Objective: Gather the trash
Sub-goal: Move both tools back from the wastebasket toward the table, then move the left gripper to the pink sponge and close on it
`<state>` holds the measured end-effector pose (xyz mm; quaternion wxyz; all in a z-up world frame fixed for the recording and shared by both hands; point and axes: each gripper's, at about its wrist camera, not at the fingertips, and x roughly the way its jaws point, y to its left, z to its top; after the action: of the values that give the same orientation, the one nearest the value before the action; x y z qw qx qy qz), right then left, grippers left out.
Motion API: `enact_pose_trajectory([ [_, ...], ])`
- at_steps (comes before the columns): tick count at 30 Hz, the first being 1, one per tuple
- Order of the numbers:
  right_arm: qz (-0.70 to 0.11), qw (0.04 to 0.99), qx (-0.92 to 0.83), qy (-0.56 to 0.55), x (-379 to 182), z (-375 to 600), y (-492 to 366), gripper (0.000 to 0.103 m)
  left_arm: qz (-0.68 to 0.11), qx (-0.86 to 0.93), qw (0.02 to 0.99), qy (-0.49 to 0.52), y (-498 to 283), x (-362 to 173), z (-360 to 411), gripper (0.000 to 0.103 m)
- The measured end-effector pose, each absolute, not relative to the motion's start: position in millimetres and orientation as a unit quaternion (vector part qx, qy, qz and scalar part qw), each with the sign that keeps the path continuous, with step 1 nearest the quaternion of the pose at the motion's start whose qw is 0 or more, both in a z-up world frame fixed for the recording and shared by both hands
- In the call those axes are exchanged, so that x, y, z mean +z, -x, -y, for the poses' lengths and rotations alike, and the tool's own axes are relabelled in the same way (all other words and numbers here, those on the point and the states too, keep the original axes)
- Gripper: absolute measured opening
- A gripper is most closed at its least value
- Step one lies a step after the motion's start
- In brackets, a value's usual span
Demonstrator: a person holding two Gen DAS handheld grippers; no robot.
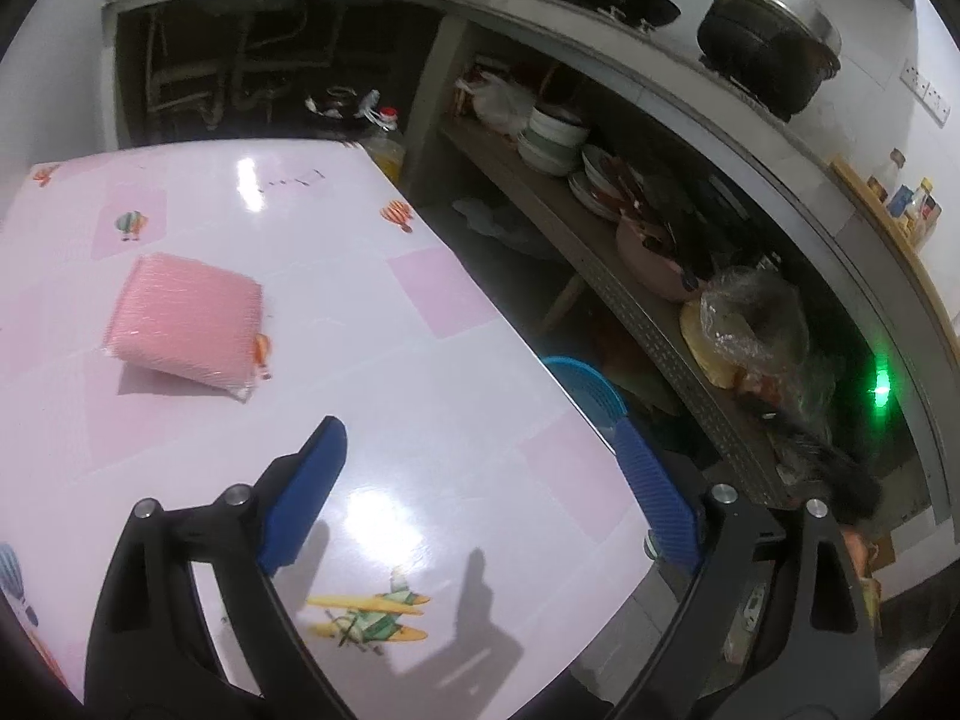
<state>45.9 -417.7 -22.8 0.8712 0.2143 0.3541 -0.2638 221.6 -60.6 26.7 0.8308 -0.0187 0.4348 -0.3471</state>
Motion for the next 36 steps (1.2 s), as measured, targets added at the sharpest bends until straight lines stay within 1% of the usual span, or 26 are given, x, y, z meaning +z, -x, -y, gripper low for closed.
enact_pose_trajectory([
  [3,-0.344,0.884,-0.252,-0.19,6,397,-50,0.096,-0.419,-0.327,0.847,0.012,-214,31,49,0.09],
  [7,-0.351,0.895,-0.224,-0.161,23,362,-60,0.096,-0.411,-0.299,0.861,0.015,-210,35,31,0.091],
  [11,-0.366,0.899,-0.199,-0.137,23,323,-77,0.096,-0.406,-0.268,0.873,0.028,-210,39,10,0.093],
  [18,-0.388,0.905,-0.16,-0.071,14,265,-94,0.096,-0.404,-0.219,0.886,0.058,-218,34,-29,0.093],
  [24,-0.372,0.918,-0.08,-0.109,18,250,-104,0.096,-0.404,-0.195,0.891,0.072,-221,25,-57,0.093],
  [29,-0.383,0.914,-0.029,-0.131,15,241,-124,0.096,-0.402,-0.186,0.893,0.076,-231,19,-73,0.093],
  [34,-0.392,0.91,0.0,-0.136,8,231,-141,0.096,-0.387,-0.212,0.894,0.083,-258,18,-75,0.093],
  [36,-0.398,0.907,0.006,-0.137,5,228,-143,0.096,-0.401,-0.21,0.887,0.09,-286,12,-74,0.093],
])
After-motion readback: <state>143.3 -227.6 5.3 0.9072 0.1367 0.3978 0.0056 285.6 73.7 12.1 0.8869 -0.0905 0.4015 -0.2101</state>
